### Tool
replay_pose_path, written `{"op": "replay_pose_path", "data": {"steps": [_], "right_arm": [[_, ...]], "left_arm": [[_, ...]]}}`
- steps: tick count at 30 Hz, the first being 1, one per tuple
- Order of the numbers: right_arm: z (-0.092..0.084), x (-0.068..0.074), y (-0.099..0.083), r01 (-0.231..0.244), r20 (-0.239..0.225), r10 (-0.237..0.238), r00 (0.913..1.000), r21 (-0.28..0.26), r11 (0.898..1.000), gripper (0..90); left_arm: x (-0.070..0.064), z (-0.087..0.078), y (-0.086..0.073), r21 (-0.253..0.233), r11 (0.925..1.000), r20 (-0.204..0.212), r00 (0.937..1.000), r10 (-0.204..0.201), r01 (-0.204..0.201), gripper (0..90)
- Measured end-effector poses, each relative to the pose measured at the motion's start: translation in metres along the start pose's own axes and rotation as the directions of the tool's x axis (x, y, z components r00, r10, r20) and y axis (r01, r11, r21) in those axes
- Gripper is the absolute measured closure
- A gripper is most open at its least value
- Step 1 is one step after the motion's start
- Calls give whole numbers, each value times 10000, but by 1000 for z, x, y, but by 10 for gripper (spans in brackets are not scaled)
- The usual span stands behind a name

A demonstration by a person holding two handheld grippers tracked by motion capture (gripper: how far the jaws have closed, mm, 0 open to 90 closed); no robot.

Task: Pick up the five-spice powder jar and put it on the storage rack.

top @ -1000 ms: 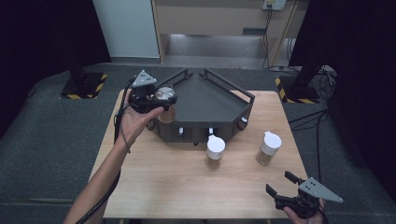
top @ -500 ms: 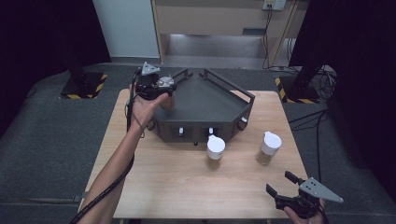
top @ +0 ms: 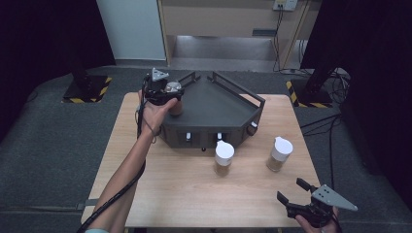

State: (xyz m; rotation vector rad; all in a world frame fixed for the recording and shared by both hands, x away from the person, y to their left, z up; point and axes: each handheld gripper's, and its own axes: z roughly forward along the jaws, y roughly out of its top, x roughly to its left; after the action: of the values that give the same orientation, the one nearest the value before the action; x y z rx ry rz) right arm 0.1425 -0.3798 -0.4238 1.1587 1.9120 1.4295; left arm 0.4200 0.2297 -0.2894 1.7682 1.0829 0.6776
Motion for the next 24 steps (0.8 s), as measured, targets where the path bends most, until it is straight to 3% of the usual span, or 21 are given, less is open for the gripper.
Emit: {"op": "replay_pose_path", "data": {"steps": [3, 9, 24], "right_arm": [[0, 0, 0, 11, -2, -11, 10000, 11, 10000, 92], [0, 0, 0, 27, 4, -27, 10000, 14, 10000, 92], [0, 0, 0, 25, -3, -25, 10000, 11, 10000, 93]], "left_arm": [[-2, 1, -1, 59, 9998, -87, 9998, 194, -193, 338], [-1, 3, -5, 124, 9998, -34, 9999, 124, -124, 338], [4, 5, -16, -163, 9991, 22, 9992, -394, 394, 335]]}}
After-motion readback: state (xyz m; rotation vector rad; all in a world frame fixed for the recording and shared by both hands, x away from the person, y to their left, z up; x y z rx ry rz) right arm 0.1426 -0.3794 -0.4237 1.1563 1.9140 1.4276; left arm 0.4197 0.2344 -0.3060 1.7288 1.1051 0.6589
